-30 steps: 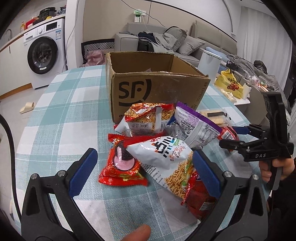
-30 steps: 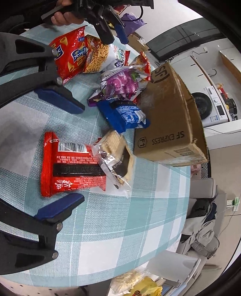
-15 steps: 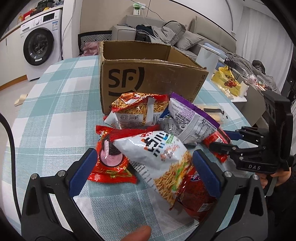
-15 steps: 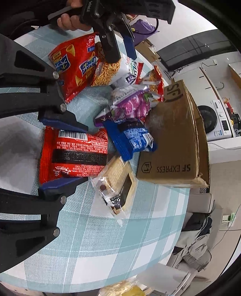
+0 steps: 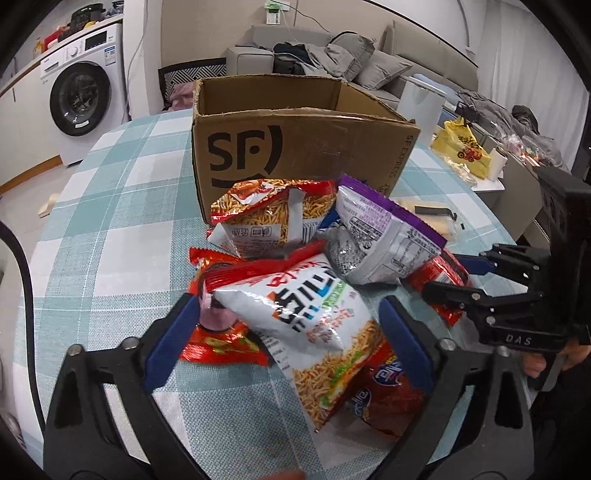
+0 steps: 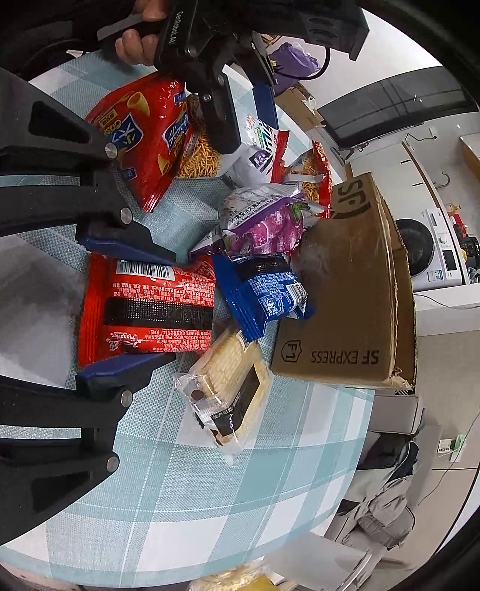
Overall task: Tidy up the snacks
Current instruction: 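Grasp the white noodle-snack bag with blue lettering with the left tool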
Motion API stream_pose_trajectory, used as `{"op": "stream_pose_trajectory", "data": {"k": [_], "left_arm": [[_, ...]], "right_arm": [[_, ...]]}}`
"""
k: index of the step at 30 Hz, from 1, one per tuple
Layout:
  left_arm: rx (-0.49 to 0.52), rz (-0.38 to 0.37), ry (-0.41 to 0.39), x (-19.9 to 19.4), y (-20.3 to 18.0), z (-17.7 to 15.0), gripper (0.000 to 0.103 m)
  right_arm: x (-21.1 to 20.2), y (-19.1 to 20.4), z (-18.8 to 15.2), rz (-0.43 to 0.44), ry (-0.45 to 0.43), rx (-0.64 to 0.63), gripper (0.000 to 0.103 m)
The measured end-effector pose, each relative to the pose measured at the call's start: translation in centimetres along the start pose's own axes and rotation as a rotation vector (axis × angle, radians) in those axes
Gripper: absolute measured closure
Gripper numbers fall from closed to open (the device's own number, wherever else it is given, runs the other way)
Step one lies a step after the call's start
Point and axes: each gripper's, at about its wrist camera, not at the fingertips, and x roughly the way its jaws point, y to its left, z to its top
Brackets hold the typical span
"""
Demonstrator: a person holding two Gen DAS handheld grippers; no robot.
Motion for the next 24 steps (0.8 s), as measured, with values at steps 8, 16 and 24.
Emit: {"op": "stream_pose_trajectory", "data": {"k": [8, 16, 24], "left_arm": [[0.005, -0.116, 0.005, -0.3, 0.2, -0.6, 0.063], [0.014, -0.128, -0.015, -0.7, 0.2, -0.8, 0.069], [-0.005, -0.150, -0.052, -2.0, 0.9, -0.7, 0.072]], "right_arm": [[0.1, 0.1, 0.0, -0.001, -0.001, 0.000, 0.057], [-0.1, 0.2, -0.1, 0.013, -0.011, 0.003, 0.058], [-1.3, 0.2, 0.0, 0.034, -0.062, 0.011, 0.059]]}}
